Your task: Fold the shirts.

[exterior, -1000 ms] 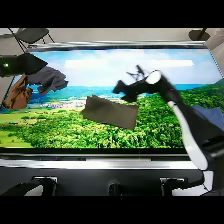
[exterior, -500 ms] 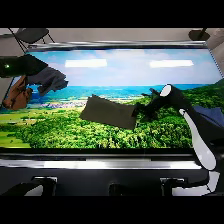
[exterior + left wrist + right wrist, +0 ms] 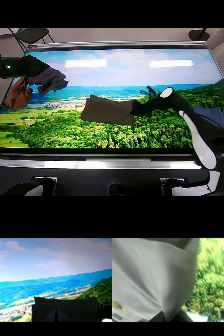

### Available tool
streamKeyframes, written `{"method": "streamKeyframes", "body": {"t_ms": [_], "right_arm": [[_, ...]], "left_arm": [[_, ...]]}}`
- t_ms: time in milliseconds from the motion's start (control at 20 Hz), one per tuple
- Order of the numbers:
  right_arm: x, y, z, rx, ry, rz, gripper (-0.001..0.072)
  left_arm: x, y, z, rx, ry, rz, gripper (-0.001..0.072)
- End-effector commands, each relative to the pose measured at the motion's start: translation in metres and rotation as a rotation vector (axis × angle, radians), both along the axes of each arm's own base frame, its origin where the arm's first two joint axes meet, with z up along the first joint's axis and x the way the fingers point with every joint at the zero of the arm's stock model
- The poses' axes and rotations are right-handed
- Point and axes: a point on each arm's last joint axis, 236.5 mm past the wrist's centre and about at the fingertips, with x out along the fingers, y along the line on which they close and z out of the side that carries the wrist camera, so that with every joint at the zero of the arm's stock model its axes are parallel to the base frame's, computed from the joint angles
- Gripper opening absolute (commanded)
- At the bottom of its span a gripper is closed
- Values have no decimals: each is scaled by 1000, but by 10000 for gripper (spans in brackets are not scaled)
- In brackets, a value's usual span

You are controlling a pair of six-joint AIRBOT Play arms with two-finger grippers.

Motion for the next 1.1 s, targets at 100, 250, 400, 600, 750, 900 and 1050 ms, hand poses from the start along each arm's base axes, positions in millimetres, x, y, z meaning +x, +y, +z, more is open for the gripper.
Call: {"method": "streamKeyframes", "body": {"t_ms": [100, 250, 400, 600, 750, 900, 1050], "right_arm": [[31, -109, 103, -57, -230, -131, 41], [19, -219, 141, -177, -238, -353, 40], [-7, -301, 178, -222, -253, -573, 41], [-42, -365, 197, -237, -234, -791, 41], [-65, -392, 195, -236, -195, -867, 41], [-80, -424, 205, -258, -224, -967, 41], [-93, -460, 235, -282, -309, -1133, 41]], "left_arm": [[0, 0, 0, 0, 1, 1, 29], [0, 0, 0, 0, 1, 0, 29], [0, 0, 0, 1, 1, 0, 29], [0, 0, 0, 1, 1, 0, 29], [0, 0, 0, 1, 1, 0, 29], [0, 0, 0, 1, 1, 0, 29], [0, 0, 0, 1, 1, 0, 29]]}}
